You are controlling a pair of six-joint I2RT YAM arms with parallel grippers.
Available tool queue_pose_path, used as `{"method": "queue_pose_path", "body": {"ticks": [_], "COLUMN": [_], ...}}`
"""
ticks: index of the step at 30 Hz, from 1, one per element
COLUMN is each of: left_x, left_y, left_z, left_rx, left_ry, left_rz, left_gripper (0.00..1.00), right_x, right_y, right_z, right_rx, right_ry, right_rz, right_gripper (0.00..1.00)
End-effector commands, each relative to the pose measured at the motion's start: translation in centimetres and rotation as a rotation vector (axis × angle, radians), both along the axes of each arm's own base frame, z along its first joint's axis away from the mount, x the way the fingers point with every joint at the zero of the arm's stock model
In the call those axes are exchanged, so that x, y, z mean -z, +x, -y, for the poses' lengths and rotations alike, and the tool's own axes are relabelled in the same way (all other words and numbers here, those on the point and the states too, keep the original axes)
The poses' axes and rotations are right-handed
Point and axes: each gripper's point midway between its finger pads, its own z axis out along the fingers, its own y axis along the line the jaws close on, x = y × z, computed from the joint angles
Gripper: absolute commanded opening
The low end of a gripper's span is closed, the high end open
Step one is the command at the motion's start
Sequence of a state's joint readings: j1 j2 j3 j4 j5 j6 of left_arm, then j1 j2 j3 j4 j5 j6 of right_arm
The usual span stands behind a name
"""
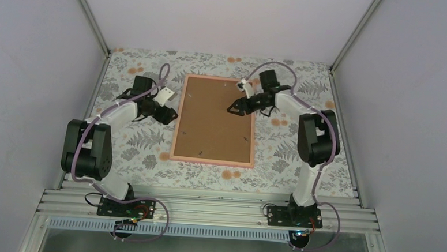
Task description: Put the photo into the frame
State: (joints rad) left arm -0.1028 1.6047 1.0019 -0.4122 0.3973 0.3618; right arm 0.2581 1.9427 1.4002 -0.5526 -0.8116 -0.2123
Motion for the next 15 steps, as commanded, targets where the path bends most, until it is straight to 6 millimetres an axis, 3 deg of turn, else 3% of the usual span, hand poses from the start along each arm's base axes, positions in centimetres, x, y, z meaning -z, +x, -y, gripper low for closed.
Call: {"method": "queue_pose_path", "body": {"ticks": [1,11,15], "left_x": [0.1,1.5,1.8], "left_y": [-1.9,-3.3,-3.2], "left_z": [1.5,3.5,4.1], "left_rx": [0.124,0.234,0.263], "left_ry": [0.07,0.09,0.104], "left_rz": [0.053,0.066,0.068], "left_gripper": [0.77,0.58,0.5], "right_x": [1.2,2.8,5.8], "right_y": [-0.7,-2.5,-3.4], "right_z": [-4.3,-11.0,-11.5], "right_rx": [-0.049,-0.14,-0.129], "right_ry": [0.005,0.06,0.031], "right_rz": [-0.022,-0.108,-0.181], "right_gripper": [0.58,0.43,0.4]}}
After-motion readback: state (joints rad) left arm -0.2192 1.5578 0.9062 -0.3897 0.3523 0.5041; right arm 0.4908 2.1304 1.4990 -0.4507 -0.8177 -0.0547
